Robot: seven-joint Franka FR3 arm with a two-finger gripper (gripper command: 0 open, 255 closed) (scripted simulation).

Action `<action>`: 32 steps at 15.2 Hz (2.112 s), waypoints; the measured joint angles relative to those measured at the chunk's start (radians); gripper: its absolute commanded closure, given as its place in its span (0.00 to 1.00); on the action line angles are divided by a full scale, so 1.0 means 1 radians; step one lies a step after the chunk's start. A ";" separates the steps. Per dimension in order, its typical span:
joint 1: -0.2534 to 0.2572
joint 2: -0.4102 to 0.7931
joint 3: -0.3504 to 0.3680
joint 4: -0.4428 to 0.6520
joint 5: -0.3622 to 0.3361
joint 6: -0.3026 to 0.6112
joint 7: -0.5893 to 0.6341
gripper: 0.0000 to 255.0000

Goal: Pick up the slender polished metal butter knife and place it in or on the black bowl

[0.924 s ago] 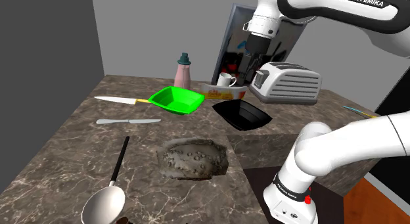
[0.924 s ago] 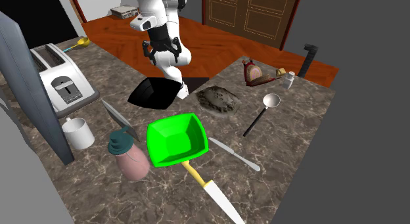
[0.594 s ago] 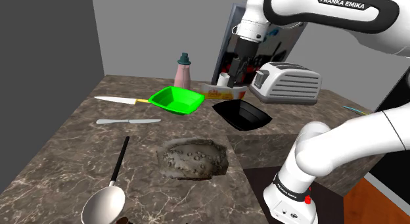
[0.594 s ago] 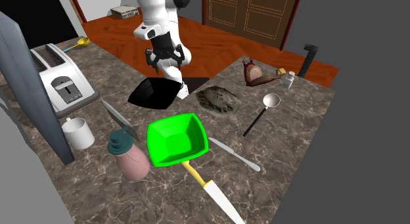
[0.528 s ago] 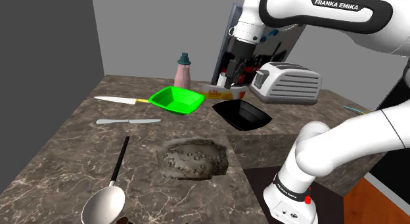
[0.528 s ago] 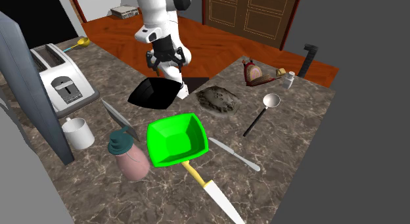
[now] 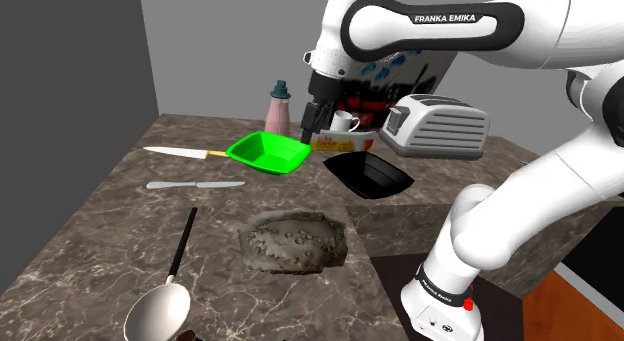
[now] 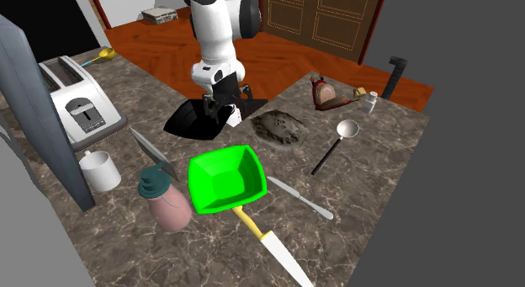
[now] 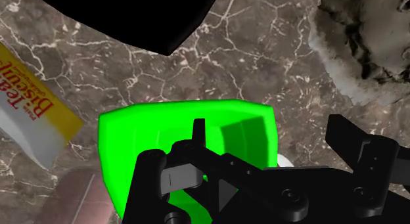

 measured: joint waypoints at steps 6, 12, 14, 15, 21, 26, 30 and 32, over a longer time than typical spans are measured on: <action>0.034 0.182 0.044 0.072 -0.012 0.139 -0.049 0.00; 0.069 0.378 0.092 0.195 -0.050 0.241 -0.079 0.00; 0.079 0.448 0.105 0.258 -0.069 0.258 -0.090 0.00; 0.086 0.478 0.112 0.277 -0.078 0.272 -0.094 0.00; 0.133 0.684 0.144 0.450 -0.151 0.325 -0.116 0.00; 0.155 0.765 0.150 0.500 -0.183 0.361 -0.117 0.00; 0.160 0.796 0.147 0.494 -0.193 0.397 -0.112 0.00; 0.161 0.801 0.147 0.494 -0.195 0.402 -0.111 0.00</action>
